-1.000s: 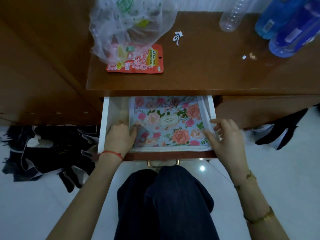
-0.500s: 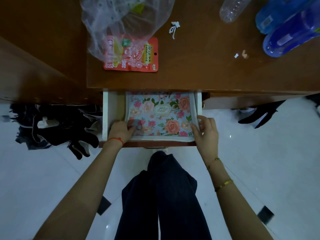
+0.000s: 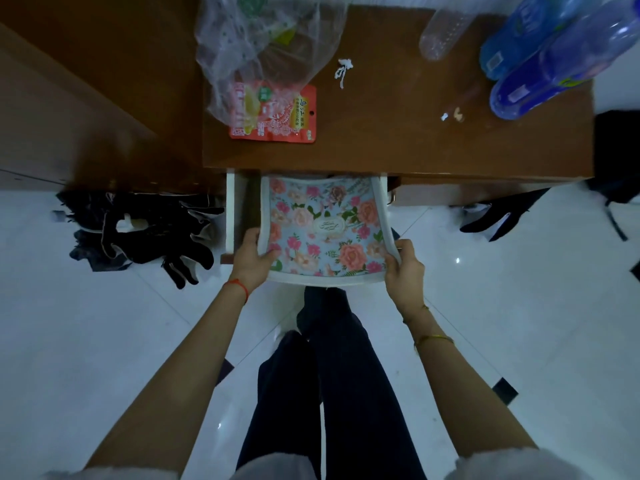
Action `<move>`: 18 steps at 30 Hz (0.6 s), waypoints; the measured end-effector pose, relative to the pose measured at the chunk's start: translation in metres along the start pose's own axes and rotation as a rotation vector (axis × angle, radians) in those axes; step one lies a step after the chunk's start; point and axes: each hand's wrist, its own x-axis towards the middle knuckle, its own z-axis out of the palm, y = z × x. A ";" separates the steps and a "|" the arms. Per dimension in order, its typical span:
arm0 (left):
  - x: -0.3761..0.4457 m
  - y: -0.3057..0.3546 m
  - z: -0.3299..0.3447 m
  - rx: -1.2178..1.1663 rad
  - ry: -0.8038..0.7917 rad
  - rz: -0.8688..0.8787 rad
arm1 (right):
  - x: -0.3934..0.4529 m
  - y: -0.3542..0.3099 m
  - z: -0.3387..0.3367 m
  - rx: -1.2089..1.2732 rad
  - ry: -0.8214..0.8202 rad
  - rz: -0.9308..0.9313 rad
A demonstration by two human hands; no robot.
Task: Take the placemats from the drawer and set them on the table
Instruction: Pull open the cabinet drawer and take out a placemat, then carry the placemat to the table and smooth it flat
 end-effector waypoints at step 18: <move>-0.273 0.062 -0.102 -0.173 -0.093 0.403 | -0.242 -0.110 -0.151 0.403 0.044 0.030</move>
